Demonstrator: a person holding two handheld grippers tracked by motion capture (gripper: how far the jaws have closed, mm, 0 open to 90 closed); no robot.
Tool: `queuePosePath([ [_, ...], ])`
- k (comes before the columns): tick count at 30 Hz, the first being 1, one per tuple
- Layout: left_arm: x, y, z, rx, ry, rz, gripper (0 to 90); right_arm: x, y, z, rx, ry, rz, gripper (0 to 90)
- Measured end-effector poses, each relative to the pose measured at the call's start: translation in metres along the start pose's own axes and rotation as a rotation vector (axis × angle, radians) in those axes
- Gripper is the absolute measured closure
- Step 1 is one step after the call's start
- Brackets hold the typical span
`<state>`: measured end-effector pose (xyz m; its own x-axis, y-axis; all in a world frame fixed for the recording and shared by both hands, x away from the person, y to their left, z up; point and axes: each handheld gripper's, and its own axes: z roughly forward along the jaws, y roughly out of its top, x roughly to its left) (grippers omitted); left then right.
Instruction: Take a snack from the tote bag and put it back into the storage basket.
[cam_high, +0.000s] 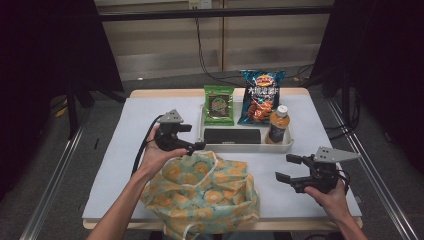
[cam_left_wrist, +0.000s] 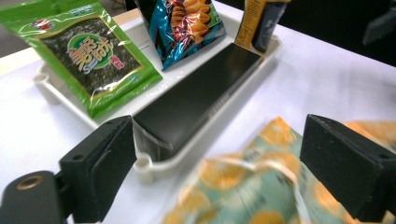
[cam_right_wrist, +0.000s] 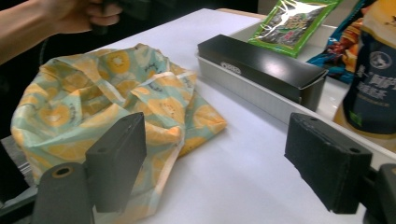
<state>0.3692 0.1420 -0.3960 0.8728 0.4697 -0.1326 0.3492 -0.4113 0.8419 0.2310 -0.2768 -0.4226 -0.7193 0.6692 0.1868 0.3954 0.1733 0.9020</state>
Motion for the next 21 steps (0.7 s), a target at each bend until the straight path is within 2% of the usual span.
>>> queuePosePath([
  [2,-0.003,-0.004,-0.005,-0.003,0.007,0.003,9.5,0.0,0.0,-0.001,-0.003,-0.006,0.0,20.5],
  [6,-0.018,-0.017,-0.036,-0.014,0.054,0.011,7.6,-0.001,-0.001,-0.003,-0.011,-0.025,0.011,21.1],
  [8,-0.023,-0.024,-0.049,-0.036,0.045,0.003,7.4,-0.001,-0.002,-0.003,-0.014,-0.035,0.015,21.5],
  [10,-0.026,-0.033,-0.06,-0.015,0.086,0.01,7.1,-0.002,-0.002,-0.004,-0.021,-0.037,0.016,21.7],
  [11,-0.026,-0.037,-0.065,-0.022,0.099,0.007,7.1,-0.002,-0.003,-0.004,-0.022,-0.043,0.022,21.7],
  [13,-0.029,-0.046,-0.073,-0.054,0.102,-0.023,6.8,-0.004,-0.003,-0.004,-0.018,-0.046,0.027,21.7],
  [14,-0.029,-0.051,-0.077,-0.064,0.109,-0.015,5.8,-0.004,-0.003,-0.004,-0.019,-0.051,0.026,21.7],
  [15,-0.03,-0.054,-0.081,-0.072,0.12,-0.026,5.8,-0.003,-0.004,-0.005,-0.023,-0.05,0.03,21.7],
  [17,-0.031,-0.063,-0.089,-0.126,0.136,-0.054,5.4,-0.004,-0.004,-0.005,-0.024,-0.057,0.034,21.7],
  [18,-0.031,-0.066,-0.091,-0.132,0.149,-0.062,5.3,-0.005,-0.004,-0.005,-0.027,-0.066,0.035,21.7],
  [19,-0.03,-0.068,-0.093,-0.113,0.144,-0.051,4.9,-0.005,-0.004,-0.005,-0.029,-0.065,0.036,21.7],
  [21,-0.029,-0.069,-0.094,-0.109,0.14,-0.044,4.1,-0.007,-0.004,-0.005,-0.033,-0.074,0.046,21.5],
])
